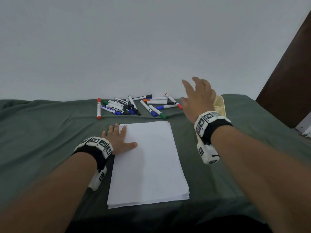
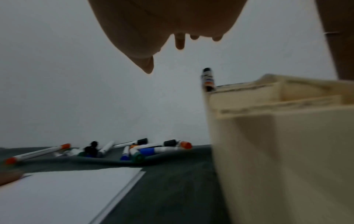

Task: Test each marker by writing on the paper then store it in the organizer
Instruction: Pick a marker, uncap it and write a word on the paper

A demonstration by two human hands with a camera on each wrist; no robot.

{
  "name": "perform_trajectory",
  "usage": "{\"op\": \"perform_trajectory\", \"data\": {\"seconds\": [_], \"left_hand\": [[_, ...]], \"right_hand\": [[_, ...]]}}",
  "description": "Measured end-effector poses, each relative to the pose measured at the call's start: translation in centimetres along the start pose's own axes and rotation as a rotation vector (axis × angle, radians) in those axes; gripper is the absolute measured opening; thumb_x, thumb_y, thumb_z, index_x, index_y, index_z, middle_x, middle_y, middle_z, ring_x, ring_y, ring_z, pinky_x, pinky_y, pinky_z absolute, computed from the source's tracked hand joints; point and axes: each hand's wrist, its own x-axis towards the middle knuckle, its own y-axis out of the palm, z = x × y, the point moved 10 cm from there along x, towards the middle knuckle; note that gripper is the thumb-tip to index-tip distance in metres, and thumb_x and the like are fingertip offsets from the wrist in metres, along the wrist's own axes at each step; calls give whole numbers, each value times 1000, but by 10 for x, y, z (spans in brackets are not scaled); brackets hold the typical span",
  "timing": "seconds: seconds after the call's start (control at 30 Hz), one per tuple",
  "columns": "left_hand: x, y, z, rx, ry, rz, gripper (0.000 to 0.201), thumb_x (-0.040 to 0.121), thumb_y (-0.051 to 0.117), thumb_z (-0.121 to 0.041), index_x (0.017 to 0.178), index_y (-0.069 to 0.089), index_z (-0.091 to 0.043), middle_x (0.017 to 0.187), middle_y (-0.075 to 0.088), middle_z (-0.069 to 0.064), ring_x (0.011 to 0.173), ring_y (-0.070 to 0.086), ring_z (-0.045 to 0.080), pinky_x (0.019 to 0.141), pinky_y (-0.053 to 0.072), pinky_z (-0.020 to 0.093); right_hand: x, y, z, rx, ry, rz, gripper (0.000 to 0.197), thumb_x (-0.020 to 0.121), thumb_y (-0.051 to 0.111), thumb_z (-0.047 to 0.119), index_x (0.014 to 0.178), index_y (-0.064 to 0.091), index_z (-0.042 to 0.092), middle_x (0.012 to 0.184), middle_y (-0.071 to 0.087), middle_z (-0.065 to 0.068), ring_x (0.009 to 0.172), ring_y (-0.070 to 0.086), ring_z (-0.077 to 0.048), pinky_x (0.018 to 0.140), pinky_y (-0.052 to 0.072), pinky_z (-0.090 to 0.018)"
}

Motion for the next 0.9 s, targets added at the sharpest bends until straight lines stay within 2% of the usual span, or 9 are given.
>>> {"op": "perform_trajectory", "data": {"seconds": [0.07, 0.17, 0.3, 0.57, 0.63, 0.7, 0.73, 0.77, 0.9], "left_hand": [[-2, -1, -1, -3, 3, 3, 102, 82, 30, -84, 157, -6, -24, 163, -16, 9, 150, -13, 30, 120, 1, 52], [-5, -4, -3, -8, 7, 5, 102, 83, 32, -83, 157, -5, -24, 163, -16, 8, 150, -12, 30, 120, 2, 52], [-9, -7, -5, 0, 9, 2, 101, 83, 32, -83, 157, -5, -24, 163, -16, 8, 150, -11, 30, 120, 4, 52], [-6, -8, -3, -33, 21, -22, 98, 84, 31, -82, 157, 0, -24, 164, -9, 8, 151, -5, 29, 120, 7, 52], [-3, -21, 0, -95, 47, -90, 91, 83, 32, -82, 153, 23, -24, 160, 21, 8, 146, 23, 28, 116, 26, 49], [0, -44, 10, -139, 68, -213, 68, 83, 35, -80, 124, 52, -28, 133, 56, 3, 116, 55, 24, 96, 46, 43], [2, -57, 19, -130, 59, -277, 55, 84, 37, -76, 108, 56, -30, 119, 62, 0, 101, 59, 21, 87, 50, 40], [5, -69, 30, -121, 35, -332, 47, 86, 41, -70, 104, 56, -29, 112, 63, -1, 95, 60, 20, 83, 52, 39], [23, -93, 81, -66, -112, -444, 40, 91, 53, -48, 124, 58, -25, 117, 56, 8, 104, 57, 28, 88, 51, 40]], "right_hand": [[-1, 20, 35, 79, -105, 105, 63, 101, 52, 36, 158, 26, 29, 165, 20, -6, 153, 11, -31, 123, 16, -50], [-17, 72, 76, 151, -207, 449, 71, 101, 51, 46, 161, 18, 25, 168, 15, -6, 156, 6, -27, 126, 14, -44], [-51, 129, 103, 69, -261, 768, 83, 99, 47, 61, 162, 10, 21, 169, 7, -8, 156, 3, -30, 122, 19, -50], [-84, 181, 109, -42, -298, 919, 96, 92, 42, 75, 162, 3, 25, 170, -8, -6, 156, -5, -32, 124, 8, -52], [-84, 183, 108, -32, -294, 930, 98, 90, 42, 77, 162, 1, 26, 170, -10, -5, 156, -8, -31, 125, 5, -52], [-85, 183, 108, -24, -288, 941, 99, 90, 42, 78, 162, -1, 27, 170, -12, -5, 156, -9, -31, 125, 3, -52], [-85, 183, 108, -17, -284, 941, 98, 90, 42, 78, 162, 0, 27, 170, -12, -4, 156, -9, -30, 125, 3, -52], [-84, 182, 108, -8, -279, 940, 97, 90, 41, 78, 162, 1, 27, 170, -11, -4, 156, -9, -30, 125, 3, -52], [-83, 179, 107, 22, -269, 947, 91, 92, 39, 76, 162, 4, 28, 170, -9, -3, 157, -7, -28, 125, 6, -51]]}}
